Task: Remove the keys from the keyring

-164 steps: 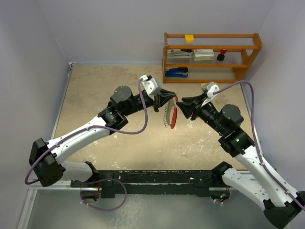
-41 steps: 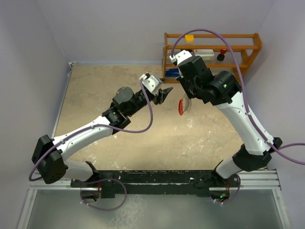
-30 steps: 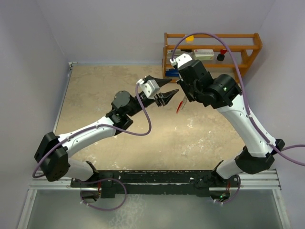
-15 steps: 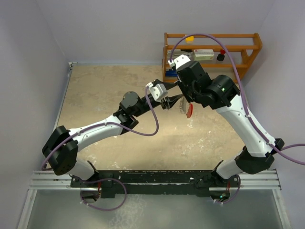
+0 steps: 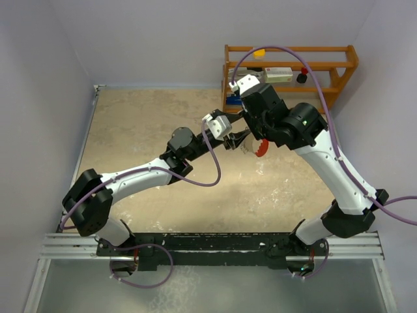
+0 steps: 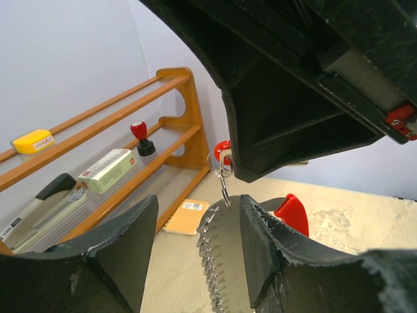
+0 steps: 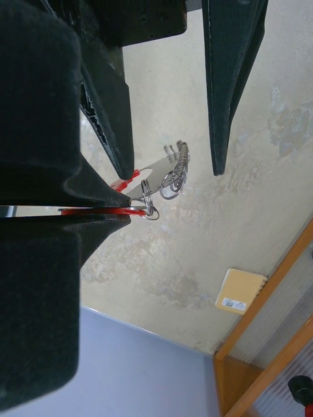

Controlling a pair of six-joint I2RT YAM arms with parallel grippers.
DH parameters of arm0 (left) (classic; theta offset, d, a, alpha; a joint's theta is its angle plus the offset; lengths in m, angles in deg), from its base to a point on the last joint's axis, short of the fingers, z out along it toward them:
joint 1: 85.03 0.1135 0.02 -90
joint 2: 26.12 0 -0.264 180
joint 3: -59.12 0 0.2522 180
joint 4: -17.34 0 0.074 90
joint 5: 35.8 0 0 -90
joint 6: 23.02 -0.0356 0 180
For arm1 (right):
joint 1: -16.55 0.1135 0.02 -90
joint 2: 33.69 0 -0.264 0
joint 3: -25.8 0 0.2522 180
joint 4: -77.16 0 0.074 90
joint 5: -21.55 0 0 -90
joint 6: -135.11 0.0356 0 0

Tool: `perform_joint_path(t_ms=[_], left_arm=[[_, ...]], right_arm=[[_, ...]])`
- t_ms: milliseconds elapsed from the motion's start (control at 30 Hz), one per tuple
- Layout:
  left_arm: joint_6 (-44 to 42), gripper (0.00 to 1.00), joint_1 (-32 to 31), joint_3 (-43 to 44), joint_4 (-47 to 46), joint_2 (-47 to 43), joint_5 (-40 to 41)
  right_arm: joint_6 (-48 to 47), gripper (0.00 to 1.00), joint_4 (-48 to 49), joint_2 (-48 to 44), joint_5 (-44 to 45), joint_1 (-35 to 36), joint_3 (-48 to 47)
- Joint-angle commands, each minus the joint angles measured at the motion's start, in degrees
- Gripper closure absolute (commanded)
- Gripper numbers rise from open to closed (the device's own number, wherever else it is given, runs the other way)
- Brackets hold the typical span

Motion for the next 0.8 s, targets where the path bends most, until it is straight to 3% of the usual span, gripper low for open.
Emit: perform_joint_path(t_ms=[0, 767], left_arm=[[-0.1, 0.49, -0.49, 0.7, -4.77, 0.52, 1.32], [0.14, 0.51, -1.57, 1.09, -8.94, 2.54, 7.37]], right_arm=[[0.93, 1.0, 1.76, -0.87, 0.97, 0.54, -0.47], [1.37, 1.0, 1.94, -1.48, 0.98, 1.35, 0.67]])
